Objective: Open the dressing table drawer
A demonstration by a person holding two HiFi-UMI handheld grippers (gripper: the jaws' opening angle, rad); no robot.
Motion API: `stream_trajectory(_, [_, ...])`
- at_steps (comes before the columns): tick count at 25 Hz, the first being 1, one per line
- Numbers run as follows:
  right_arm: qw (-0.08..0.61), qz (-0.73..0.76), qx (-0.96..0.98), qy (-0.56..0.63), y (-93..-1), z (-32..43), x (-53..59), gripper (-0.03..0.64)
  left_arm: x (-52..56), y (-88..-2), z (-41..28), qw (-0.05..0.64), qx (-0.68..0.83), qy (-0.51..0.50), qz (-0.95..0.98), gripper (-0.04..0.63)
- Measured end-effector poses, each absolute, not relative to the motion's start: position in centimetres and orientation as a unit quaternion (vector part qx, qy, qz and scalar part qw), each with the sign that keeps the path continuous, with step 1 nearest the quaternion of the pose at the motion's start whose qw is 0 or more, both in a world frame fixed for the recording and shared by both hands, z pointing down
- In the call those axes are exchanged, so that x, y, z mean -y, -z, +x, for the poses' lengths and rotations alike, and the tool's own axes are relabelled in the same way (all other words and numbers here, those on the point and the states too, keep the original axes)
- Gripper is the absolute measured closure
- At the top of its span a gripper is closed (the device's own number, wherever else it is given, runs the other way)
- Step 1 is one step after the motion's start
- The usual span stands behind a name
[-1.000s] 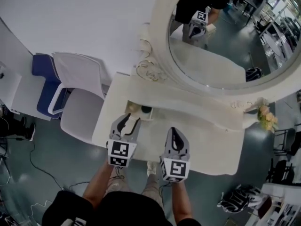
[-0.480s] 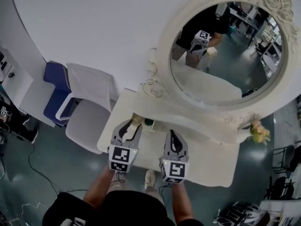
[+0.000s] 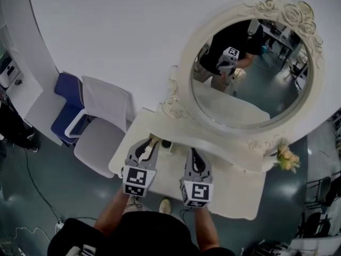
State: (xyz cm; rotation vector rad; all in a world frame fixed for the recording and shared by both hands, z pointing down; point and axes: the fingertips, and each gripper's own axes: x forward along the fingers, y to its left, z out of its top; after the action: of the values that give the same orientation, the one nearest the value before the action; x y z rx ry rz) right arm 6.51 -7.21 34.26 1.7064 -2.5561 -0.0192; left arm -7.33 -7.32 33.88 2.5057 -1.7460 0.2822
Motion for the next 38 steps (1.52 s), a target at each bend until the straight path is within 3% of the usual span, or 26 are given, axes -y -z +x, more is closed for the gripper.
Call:
stream_trajectory(9, [0.041, 0.55, 0.834, 0.008, -34.0, 6.6, 7.1, 0.618, 6.9, -33.3, -6.8, 0.032, 0.579, -0.091, 0.809, 0.584])
stream_trajectory(38, [0.038, 0.542, 0.839, 0.009, -34.6, 5.5, 6.9, 0.618, 6.5, -33.8, -7.6, 0.036, 0.576, -0.092, 0.811, 0.592])
